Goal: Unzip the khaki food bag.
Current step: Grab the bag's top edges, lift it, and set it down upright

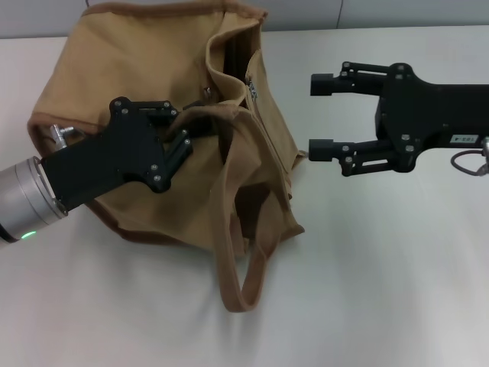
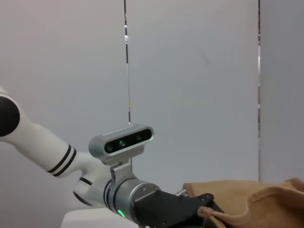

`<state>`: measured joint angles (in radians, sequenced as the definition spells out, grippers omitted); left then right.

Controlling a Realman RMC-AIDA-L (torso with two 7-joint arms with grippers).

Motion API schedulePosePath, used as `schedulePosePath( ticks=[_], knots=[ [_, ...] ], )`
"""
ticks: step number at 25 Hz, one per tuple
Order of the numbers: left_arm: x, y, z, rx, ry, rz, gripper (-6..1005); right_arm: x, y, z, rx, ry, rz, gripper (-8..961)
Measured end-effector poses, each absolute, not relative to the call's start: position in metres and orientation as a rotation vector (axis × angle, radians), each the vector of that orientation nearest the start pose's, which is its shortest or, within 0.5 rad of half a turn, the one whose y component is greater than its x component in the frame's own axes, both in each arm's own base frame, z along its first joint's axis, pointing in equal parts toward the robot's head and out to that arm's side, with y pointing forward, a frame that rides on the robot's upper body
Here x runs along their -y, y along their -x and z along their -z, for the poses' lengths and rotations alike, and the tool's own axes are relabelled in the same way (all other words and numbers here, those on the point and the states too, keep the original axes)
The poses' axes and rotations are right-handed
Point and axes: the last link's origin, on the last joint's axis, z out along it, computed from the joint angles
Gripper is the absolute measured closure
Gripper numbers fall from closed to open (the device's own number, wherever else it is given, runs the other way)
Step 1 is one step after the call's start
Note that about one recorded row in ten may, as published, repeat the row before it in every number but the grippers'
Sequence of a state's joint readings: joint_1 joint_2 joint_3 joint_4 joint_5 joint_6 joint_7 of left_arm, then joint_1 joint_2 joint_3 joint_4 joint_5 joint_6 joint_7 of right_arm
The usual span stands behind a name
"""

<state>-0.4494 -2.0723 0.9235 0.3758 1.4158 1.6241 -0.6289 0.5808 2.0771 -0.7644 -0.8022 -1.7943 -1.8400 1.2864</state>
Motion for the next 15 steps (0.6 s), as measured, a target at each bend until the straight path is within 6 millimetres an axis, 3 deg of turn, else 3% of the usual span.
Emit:
schedulePosePath(
  ticks=[15],
  knots=[
    [-0.299,0.246,0.020,-0.048,2.424,1.076,916,-0.342,-0.174,-0.002,-0.060,2.788,-1.155,118]
  ],
)
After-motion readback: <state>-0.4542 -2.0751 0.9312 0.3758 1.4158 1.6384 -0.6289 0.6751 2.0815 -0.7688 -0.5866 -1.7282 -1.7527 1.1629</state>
